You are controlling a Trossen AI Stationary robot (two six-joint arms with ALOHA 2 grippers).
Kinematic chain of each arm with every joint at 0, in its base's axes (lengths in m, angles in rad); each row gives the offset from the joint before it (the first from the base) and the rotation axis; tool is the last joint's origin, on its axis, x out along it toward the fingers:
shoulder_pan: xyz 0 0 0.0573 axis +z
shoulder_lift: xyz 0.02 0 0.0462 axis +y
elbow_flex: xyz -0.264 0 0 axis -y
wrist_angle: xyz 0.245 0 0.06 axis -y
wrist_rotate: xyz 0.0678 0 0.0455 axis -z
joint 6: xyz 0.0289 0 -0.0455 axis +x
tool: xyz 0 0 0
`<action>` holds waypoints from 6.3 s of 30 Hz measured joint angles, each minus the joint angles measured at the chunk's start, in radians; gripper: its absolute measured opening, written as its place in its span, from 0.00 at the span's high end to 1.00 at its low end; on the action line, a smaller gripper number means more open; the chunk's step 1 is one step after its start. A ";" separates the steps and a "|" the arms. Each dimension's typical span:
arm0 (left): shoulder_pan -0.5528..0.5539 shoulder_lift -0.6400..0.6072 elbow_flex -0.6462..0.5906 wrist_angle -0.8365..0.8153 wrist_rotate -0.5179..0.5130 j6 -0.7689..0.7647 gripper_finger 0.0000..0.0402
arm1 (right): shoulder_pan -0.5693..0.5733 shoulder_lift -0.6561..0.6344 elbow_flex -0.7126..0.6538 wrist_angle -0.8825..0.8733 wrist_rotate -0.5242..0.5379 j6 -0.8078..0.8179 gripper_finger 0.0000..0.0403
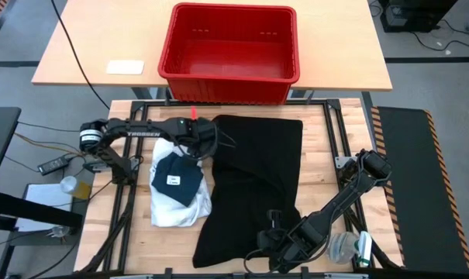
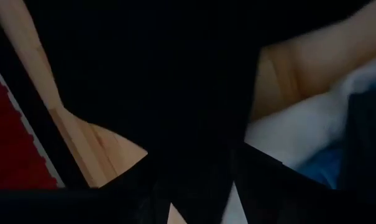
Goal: Fold laundry
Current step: Fold the black shirt
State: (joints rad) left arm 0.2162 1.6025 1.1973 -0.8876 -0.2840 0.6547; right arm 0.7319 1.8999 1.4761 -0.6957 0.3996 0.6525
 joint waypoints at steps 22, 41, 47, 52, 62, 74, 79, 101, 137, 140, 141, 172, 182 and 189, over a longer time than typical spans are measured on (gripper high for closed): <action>0.035 0.063 0.000 -0.037 0.072 0.034 0.81 | 0.000 0.000 0.000 0.012 0.021 -0.024 0.97; 0.014 0.014 0.003 0.391 -0.400 0.657 0.99 | 0.000 0.000 0.000 0.084 0.018 -0.075 0.97; 0.026 0.012 0.004 0.767 -0.203 1.002 0.99 | -0.002 0.000 0.000 0.091 0.018 -0.080 0.97; 0.063 0.036 0.004 0.753 0.093 1.082 0.99 | -0.002 0.000 0.000 0.093 0.023 -0.073 0.97; 0.109 0.176 0.003 0.845 0.117 1.075 0.99 | -0.005 0.000 0.000 0.090 0.025 -0.076 0.97; 0.151 0.213 0.004 1.048 0.184 1.161 0.99 | -0.008 0.000 0.000 0.088 0.026 -0.078 0.97; 0.139 0.265 0.003 1.097 0.370 1.026 0.91 | -0.008 0.000 0.000 0.089 0.026 -0.079 0.97; 0.098 0.065 0.005 0.880 0.178 0.387 0.38 | -0.008 -0.006 0.008 0.035 0.017 0.015 0.97; 0.104 0.157 0.004 0.691 0.175 0.168 0.52 | -0.041 -0.026 0.009 -0.108 -0.807 0.375 0.40; 0.076 0.101 0.005 0.685 0.214 0.145 0.52 | -0.047 -0.065 0.009 -0.166 -0.663 0.352 0.39; 0.065 0.093 0.005 0.678 0.228 0.127 0.52 | -0.049 -0.082 0.009 -0.188 -0.599 0.342 0.40; -0.207 0.087 -0.423 1.119 0.224 -0.456 0.52 | -0.922 -0.423 -0.574 0.347 -0.054 -0.697 0.56; -0.170 0.087 -0.423 1.076 0.203 -0.601 0.52 | -1.215 -0.382 -0.673 0.629 -0.196 -0.576 0.61; -0.161 0.087 -0.423 1.096 0.203 -0.497 0.52 | -1.240 -0.377 -0.672 0.674 -0.332 -0.742 0.63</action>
State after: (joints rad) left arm 0.0555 1.6894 0.7738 0.2085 -0.0809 0.1581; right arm -0.5083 1.5225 0.8040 -0.0218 0.0677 -0.0892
